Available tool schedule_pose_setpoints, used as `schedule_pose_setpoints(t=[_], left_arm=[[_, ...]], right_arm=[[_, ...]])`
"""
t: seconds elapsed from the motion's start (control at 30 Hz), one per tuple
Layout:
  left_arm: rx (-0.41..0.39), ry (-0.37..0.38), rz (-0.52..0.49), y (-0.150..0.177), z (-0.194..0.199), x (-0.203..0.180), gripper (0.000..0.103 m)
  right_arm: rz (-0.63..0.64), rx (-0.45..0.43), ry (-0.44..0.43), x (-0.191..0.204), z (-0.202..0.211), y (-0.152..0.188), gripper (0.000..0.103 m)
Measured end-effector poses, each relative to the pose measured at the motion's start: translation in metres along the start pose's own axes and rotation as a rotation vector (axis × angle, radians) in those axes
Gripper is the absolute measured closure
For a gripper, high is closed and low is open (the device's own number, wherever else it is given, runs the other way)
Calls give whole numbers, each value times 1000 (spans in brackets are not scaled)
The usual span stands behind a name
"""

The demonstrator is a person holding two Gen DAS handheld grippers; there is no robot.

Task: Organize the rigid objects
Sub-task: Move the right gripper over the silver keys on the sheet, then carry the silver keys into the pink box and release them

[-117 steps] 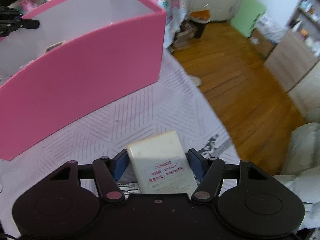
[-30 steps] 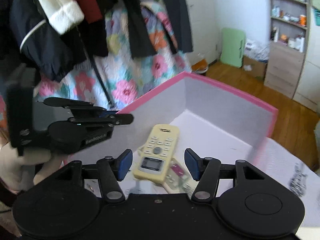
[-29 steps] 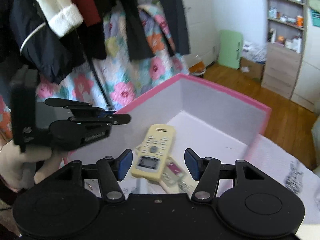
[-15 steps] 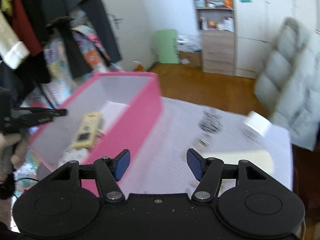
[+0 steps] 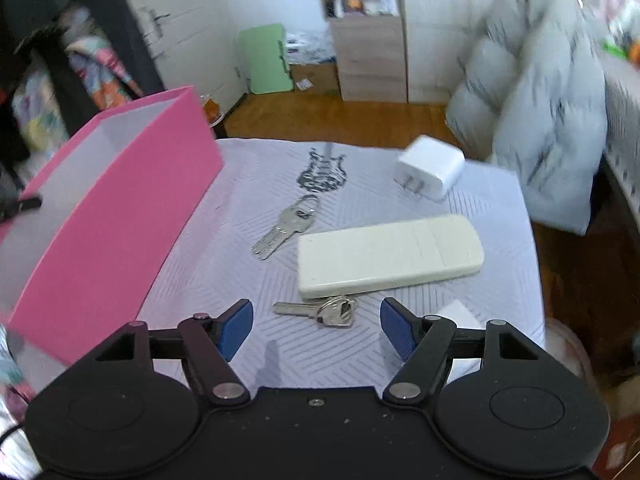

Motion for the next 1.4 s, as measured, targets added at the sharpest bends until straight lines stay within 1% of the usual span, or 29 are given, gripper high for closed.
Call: schedule_pose_setpoints(t=[0.07, 0.13, 0.23, 0.3, 0.33, 0.37, 0.4, 0.43, 0.5, 0.57, 0.7, 0.9, 1.17, 1.3, 1.4], left_arm=[[-1, 0, 1, 0, 0, 0, 98], [0, -1, -1, 0, 0, 0, 98], [1, 0, 0, 0, 0, 0, 98], [0, -1, -1, 0, 0, 0, 98], [0, -1, -1, 0, 0, 0, 98], [0, -1, -1, 1, 1, 0, 98], [0, -2, -1, 0, 0, -1, 98], [0, -4, -4, 1, 1, -1, 98], [1, -2, 0, 1, 1, -1, 98], [1, 0, 1, 1, 1, 0, 98], [-1, 3, 8, 1, 2, 1, 98], [-1, 5, 10, 1, 2, 3, 98], [-1, 6, 9, 0, 2, 2, 98], [-2, 6, 9, 0, 2, 2, 98], [-2, 5, 9, 0, 2, 2, 98]], right_arm=[[-71, 10, -28, -9, -7, -2, 28], [-104, 14, -42, -13, -12, -2, 28], [-94, 27, -40, -7, -20, 3, 28], [-68, 39, -12, -2, -28, 8, 32], [-58, 41, 7, -2, -32, 10, 44], [-38, 22, 34, -1, -33, 11, 67], [-6, 11, 65, 2, -33, 11, 73], [10, 8, 66, 4, -32, 11, 79], [-10, -18, 21, 7, -24, 9, 80], [7, -38, 9, 12, -13, 8, 80], [17, -74, -53, 26, 9, 1, 81], [83, -138, -122, 58, 38, -19, 81], [208, -226, -265, 117, 71, -58, 81], [277, -246, -343, 148, 76, -75, 81], [328, -225, -391, 170, 67, -82, 81]])
Point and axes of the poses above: each gripper's, at about its wrist camera, not at the fingertips, and z roughly against the way its jaws point, x to its left, y to its underside, the point moved 7 cm from there along -z, roughly the way its jaws point
